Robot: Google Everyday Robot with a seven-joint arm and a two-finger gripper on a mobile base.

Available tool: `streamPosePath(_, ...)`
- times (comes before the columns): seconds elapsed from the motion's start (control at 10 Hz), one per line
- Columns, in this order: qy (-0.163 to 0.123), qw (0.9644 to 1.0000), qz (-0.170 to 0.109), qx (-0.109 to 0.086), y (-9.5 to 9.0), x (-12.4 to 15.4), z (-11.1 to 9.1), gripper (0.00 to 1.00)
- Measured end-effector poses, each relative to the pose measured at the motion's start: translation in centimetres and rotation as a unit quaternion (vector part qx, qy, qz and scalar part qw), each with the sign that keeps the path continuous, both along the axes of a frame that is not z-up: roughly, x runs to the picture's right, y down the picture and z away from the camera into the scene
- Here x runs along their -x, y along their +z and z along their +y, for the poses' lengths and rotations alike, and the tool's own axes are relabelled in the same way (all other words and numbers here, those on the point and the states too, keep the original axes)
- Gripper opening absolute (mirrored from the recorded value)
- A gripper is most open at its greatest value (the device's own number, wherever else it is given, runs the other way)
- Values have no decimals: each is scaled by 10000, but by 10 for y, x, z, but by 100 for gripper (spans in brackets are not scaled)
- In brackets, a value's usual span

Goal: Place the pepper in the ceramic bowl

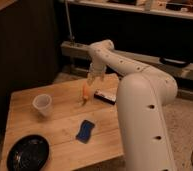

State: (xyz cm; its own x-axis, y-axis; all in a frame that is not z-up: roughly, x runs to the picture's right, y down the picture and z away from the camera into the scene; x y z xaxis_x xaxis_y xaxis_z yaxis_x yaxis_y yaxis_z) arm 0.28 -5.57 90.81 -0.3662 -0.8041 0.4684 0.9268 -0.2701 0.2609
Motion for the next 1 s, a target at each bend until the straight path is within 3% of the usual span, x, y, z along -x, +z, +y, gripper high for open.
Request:
streamPosePath(0.2,462,9960,756,68,-6,-10,-3,60)
streamPosePath(0.4,680,9918,1079,74,-9,-16,-5,60)
streamPosePath(1.0,717,9920,1040,67,-10,-14,-4,60)
